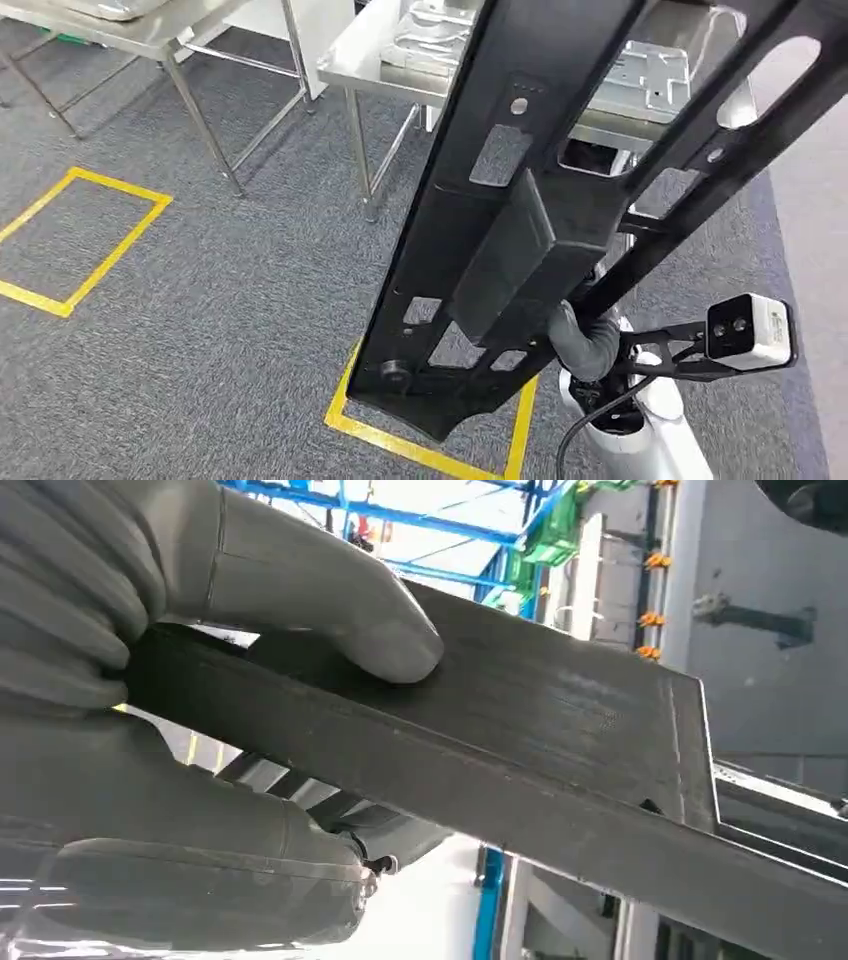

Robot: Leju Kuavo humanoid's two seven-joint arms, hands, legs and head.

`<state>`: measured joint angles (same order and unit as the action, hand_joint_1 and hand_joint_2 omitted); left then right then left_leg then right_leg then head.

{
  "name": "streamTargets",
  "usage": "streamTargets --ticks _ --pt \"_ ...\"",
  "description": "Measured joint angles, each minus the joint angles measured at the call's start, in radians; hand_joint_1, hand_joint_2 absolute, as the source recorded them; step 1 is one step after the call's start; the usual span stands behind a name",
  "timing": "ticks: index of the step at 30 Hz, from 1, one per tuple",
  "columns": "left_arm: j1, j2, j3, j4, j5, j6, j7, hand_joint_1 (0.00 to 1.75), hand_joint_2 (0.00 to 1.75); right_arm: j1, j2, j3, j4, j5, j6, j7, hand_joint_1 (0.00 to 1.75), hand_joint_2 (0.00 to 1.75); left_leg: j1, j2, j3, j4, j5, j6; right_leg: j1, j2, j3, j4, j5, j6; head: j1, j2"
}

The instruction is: Take the parts from the cabinet and place them on the table.

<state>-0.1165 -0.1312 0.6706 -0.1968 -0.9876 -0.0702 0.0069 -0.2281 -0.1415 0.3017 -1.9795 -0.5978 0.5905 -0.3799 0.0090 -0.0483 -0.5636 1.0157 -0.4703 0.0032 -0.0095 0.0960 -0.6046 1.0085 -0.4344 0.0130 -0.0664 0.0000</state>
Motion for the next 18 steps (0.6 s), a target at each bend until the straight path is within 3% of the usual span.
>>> streamTargets --ticks 1,2,3,4,6,7,8,9,11,12,13,16,17,18 --pt "0.000 0.000 0.000 0.000 0.000 0.001 0.003 0.00 1.75 0.000 0.000 0.000 0.000 0.000 0.000 0.001 1.66 1.75 -0.001 0.006 0.001 -0.003 0.003 0.005 -0.003 0.007 -0.001 -0.002 0.002 0.007 0.000 0.000" --pt "0.000 -0.003 0.000 0.000 0.000 0.002 0.003 0.00 1.75 -0.001 0.000 -0.001 0.000 0.000 0.000 0.002 1.66 1.75 0.011 0.018 0.006 -0.018 0.011 0.016 -0.001 0.010 0.000 0.001 -0.002 0.012 0.000 0.000" --pt "-0.001 -0.001 0.000 0.000 0.000 0.003 0.005 0.00 1.75 -0.001 0.000 -0.002 -0.001 0.000 0.001 0.002 1.66 1.75 0.008 0.027 0.010 -0.022 0.013 0.019 0.003 -0.028 -0.008 0.020 -0.016 0.016 0.000 0.000" --pt "-0.001 -0.002 0.000 0.000 0.000 0.005 0.006 0.00 1.75 -0.007 0.000 -0.002 0.000 0.000 0.001 0.003 1.66 1.75 0.007 0.036 0.010 -0.023 0.013 0.027 0.002 -0.063 -0.038 0.081 -0.054 0.021 0.000 0.000" --pt "0.004 -0.001 0.000 0.000 -0.001 0.007 0.011 0.00 1.75 -0.006 0.000 -0.002 0.001 0.000 0.002 0.003 1.66 1.75 0.004 0.057 0.009 -0.022 0.012 0.028 -0.003 -0.085 -0.121 0.247 -0.126 0.031 0.000 0.000" --pt "0.005 -0.001 0.000 0.000 -0.001 0.007 0.012 0.00 1.75 -0.006 0.000 -0.002 0.002 0.000 0.002 0.003 1.66 1.75 0.003 0.067 0.008 -0.021 0.011 0.028 -0.005 -0.088 -0.151 0.305 -0.138 0.034 0.000 0.000" --pt "0.005 -0.001 0.000 0.000 -0.001 0.008 0.013 0.00 1.75 -0.006 0.000 -0.002 0.003 0.000 0.001 0.004 1.66 1.75 0.003 0.077 0.008 -0.021 0.010 0.028 -0.007 -0.090 -0.155 0.309 -0.126 0.036 0.000 0.000" --pt "0.005 -0.001 0.000 0.000 -0.001 0.008 0.013 0.00 1.75 -0.006 0.000 -0.002 0.004 0.000 0.001 0.005 1.66 1.75 0.003 0.082 0.009 -0.018 0.007 0.026 -0.007 -0.093 -0.135 0.269 -0.096 0.037 0.000 0.000" --pt "0.003 -0.001 0.000 0.000 -0.001 0.008 0.013 0.00 1.75 -0.007 0.000 -0.002 0.005 0.000 0.001 0.005 1.66 1.75 0.002 0.086 0.007 0.000 -0.004 0.018 -0.007 -0.101 -0.038 0.092 -0.015 0.030 0.000 0.000" --pt "0.002 -0.002 0.000 0.000 -0.001 0.008 0.013 0.00 1.75 -0.008 0.000 -0.002 0.005 0.000 0.001 0.006 1.66 1.75 0.002 0.091 0.005 0.012 -0.012 0.014 -0.005 -0.110 -0.003 0.024 -0.013 0.021 0.000 0.000" --pt "0.000 -0.002 0.000 0.000 -0.001 0.008 0.013 0.00 1.75 -0.008 0.000 -0.002 0.006 0.000 0.001 0.006 1.66 1.75 -0.006 0.093 -0.003 0.025 -0.021 0.006 0.001 -0.112 -0.007 0.036 -0.022 0.013 0.000 0.000" --pt "-0.004 -0.002 0.000 0.000 0.000 0.007 0.013 0.00 1.75 -0.008 -0.001 -0.003 0.006 -0.001 0.001 0.006 1.66 1.75 -0.003 0.097 -0.013 0.054 -0.037 -0.009 0.005 -0.104 -0.028 0.072 -0.041 -0.007 0.000 0.000" --pt "-0.006 -0.002 0.000 0.000 0.000 0.007 0.013 0.00 1.75 -0.008 -0.001 -0.003 0.006 -0.001 0.001 0.006 1.66 1.75 -0.007 0.098 -0.014 0.060 -0.043 -0.017 -0.003 -0.099 -0.024 0.068 -0.038 -0.013 0.000 0.000" --pt "-0.006 -0.001 0.000 0.000 -0.001 0.007 0.012 0.00 1.75 -0.010 -0.001 -0.003 0.006 -0.002 0.002 0.006 1.66 1.75 0.000 0.083 -0.023 0.089 -0.060 -0.021 -0.005 -0.096 -0.023 0.065 -0.037 -0.017 0.000 0.000"
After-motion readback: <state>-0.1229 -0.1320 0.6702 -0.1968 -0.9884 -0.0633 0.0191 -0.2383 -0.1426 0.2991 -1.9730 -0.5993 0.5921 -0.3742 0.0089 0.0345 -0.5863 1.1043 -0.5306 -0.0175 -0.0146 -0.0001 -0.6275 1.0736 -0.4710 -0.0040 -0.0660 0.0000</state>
